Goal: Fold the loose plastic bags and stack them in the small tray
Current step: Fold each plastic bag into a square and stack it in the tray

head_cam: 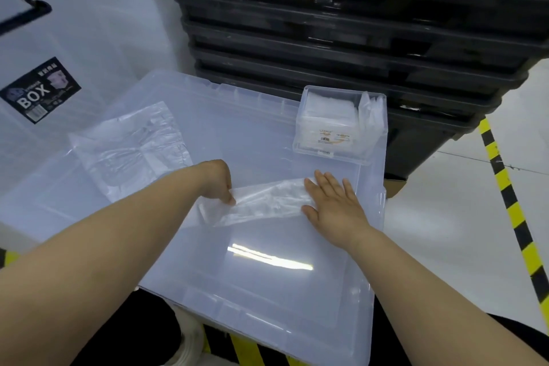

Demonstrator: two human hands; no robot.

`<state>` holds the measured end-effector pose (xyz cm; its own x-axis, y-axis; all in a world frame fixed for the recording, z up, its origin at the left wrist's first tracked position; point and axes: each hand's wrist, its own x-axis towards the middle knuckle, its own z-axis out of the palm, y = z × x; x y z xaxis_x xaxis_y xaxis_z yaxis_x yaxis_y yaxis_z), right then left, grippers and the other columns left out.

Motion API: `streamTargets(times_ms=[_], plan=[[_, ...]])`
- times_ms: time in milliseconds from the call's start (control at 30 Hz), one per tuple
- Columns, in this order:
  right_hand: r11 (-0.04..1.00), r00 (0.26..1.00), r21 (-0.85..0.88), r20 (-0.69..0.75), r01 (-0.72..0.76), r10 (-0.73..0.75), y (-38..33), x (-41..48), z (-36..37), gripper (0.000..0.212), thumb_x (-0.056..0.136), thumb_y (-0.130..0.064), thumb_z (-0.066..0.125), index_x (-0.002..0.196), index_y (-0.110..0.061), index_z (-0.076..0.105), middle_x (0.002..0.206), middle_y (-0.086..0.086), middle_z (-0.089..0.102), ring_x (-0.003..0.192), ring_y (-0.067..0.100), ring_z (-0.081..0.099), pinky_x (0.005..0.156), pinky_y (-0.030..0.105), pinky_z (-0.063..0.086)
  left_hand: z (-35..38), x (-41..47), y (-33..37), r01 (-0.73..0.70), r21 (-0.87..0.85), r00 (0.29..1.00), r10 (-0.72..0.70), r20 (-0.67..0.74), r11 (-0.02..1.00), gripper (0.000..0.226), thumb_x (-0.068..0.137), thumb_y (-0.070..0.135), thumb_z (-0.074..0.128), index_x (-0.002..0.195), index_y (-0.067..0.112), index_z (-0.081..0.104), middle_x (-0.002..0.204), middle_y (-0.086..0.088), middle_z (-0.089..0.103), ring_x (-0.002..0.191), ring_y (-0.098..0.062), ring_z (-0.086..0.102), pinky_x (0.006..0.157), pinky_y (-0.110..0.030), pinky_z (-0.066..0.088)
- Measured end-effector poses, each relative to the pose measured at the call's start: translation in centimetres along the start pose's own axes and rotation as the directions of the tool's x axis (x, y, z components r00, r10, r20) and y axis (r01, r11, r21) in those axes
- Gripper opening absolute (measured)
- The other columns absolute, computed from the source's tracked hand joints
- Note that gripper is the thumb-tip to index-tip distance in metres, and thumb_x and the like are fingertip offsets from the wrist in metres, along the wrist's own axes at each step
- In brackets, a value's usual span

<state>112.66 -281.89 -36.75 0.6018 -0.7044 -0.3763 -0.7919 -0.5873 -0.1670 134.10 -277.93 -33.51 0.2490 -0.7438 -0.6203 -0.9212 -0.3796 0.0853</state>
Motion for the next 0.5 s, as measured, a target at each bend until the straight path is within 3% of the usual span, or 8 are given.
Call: streamTargets(times_ms=[100, 200, 333, 433, 500], plan=[[1.0, 1.0, -0.004, -0.015, -0.008, 0.007, 0.0, 0.0, 0.1, 0.055, 0.101, -0.038, 0.019, 0.148, -0.021, -0.003, 0.155, 0.0, -0.015, 0.142, 0.014, -0.015, 0.111, 0.032, -0.017, 0.2, -0.2, -0.1, -0.018, 0.024, 0.999, 0.017, 0.03, 1.0, 0.023, 0.086, 0.029, 0.063, 0.082, 0.006, 0.06, 0.073, 0.0, 0.043, 0.082, -0.019, 0.043, 0.051, -0.019, 0.03], [1.0, 0.994, 0.012, -0.11, -0.012, 0.014, -0.2, -0.2, -0.1, 0.058, 0.1, -0.037, 0.025, 0.148, -0.022, -0.004, 0.155, 0.0, -0.014, 0.143, 0.015, -0.014, 0.111, 0.032, -0.017, 0.7, -1.0, -0.5, -0.031, -0.005, 0.999, 0.031, -0.025, 1.0, 0.026, 0.086, 0.027, 0.062, 0.068, 0.013, 0.051, 0.066, 0.005, 0.039, 0.077, -0.018, 0.045, 0.053, -0.021, 0.031], [0.997, 0.952, 0.034, -0.3, 0.072, -0.059, -1.1, -0.6, -0.6, 0.06, 0.099, -0.035, 0.03, 0.148, -0.021, -0.001, 0.156, 0.001, -0.012, 0.143, 0.015, -0.011, 0.109, 0.028, -0.019, 1.4, -3.2, -1.9, -0.031, -0.274, 0.995, 0.004, -0.1, 0.961, 0.029, 0.084, 0.023, 0.065, 0.062, 0.016, 0.047, 0.063, 0.004, 0.044, 0.058, -0.008, 0.041, 0.05, -0.017, 0.029], [0.992, 0.931, 0.014, -0.348, 0.122, -0.11, -1.7, -0.5, -0.5, 0.06, 0.099, -0.034, 0.033, 0.148, -0.019, 0.004, 0.156, 0.002, -0.007, 0.144, 0.016, -0.008, 0.105, 0.025, -0.021, 2.4, -4.9, -2.9, -0.006, -0.533, 0.984, -0.09, -0.153, 0.846, 0.03, 0.083, 0.016, 0.067, 0.059, 0.014, 0.049, 0.058, 0.003, 0.047, 0.054, -0.008, 0.042, 0.048, -0.015, 0.031], [0.988, 0.901, -0.008, -0.41, 0.151, -0.141, -2.0, -0.4, -0.1, 0.058, 0.097, -0.031, 0.042, 0.147, -0.013, 0.02, 0.155, 0.008, 0.009, 0.144, 0.022, 0.008, 0.109, 0.029, -0.012, 3.4, -5.4, -3.3, -0.01, -0.751, 0.963, -0.195, -0.185, 0.66, 0.027, 0.083, 0.011, 0.066, 0.06, 0.012, 0.052, 0.057, 0.0, 0.049, 0.051, -0.01, 0.043, 0.043, -0.014, 0.034]])
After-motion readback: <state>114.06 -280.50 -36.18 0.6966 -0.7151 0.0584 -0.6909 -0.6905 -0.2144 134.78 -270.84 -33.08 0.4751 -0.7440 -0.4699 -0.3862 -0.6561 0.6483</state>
